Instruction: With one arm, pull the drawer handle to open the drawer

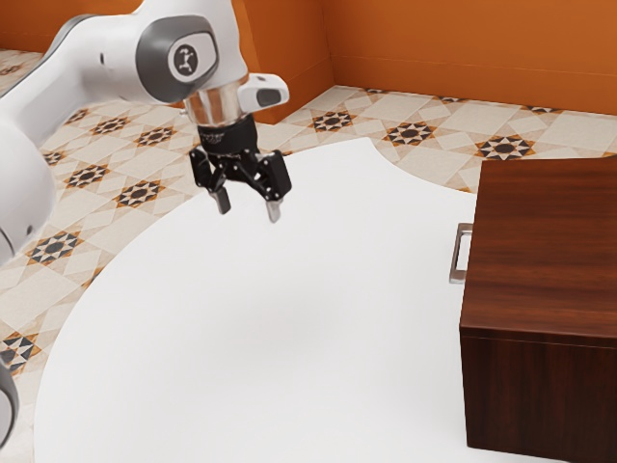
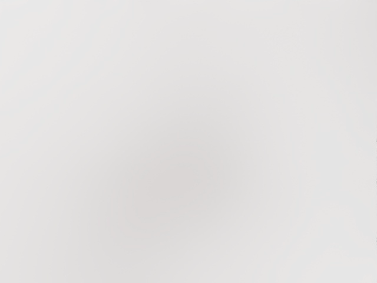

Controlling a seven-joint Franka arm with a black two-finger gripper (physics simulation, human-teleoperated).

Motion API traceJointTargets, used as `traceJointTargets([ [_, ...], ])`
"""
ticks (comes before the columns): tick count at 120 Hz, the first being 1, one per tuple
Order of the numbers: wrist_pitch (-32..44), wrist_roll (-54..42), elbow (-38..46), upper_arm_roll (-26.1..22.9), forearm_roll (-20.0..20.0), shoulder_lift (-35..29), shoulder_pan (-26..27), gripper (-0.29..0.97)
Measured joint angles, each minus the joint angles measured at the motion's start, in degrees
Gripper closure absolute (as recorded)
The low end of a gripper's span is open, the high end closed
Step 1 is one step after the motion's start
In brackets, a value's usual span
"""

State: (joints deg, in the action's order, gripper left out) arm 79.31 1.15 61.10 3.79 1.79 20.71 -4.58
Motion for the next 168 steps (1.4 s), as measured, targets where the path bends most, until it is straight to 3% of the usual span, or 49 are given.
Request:
traceJointTargets([
  [50,0.53,0.35,-0.58,0.12,1.25,-0.47,-1.00,0.00],
  [60,0.07,0.73,-2.73,-0.42,1.35,-5.92,-1.18,0.00],
  [71,1.33,2.35,-3.08,-4.83,1.84,-8.72,-0.26,0.00],
  [87,6.19,5.08,-2.65,-11.22,2.63,-3.28,0.40,0.00],
  [100,8.94,7.70,-2.63,-12.83,3.10,-0.84,0.25,0.00],
  [126,11.96,16.10,-2.57,-13.22,8.77,3.27,1.94,0.00],
  [154,14.92,25.52,-2.61,-13.00,8.81,6.83,2.77,0.00],
  [168,16.15,29.51,-2.63,-10.49,7.38,7.59,6.12,0.00],
])
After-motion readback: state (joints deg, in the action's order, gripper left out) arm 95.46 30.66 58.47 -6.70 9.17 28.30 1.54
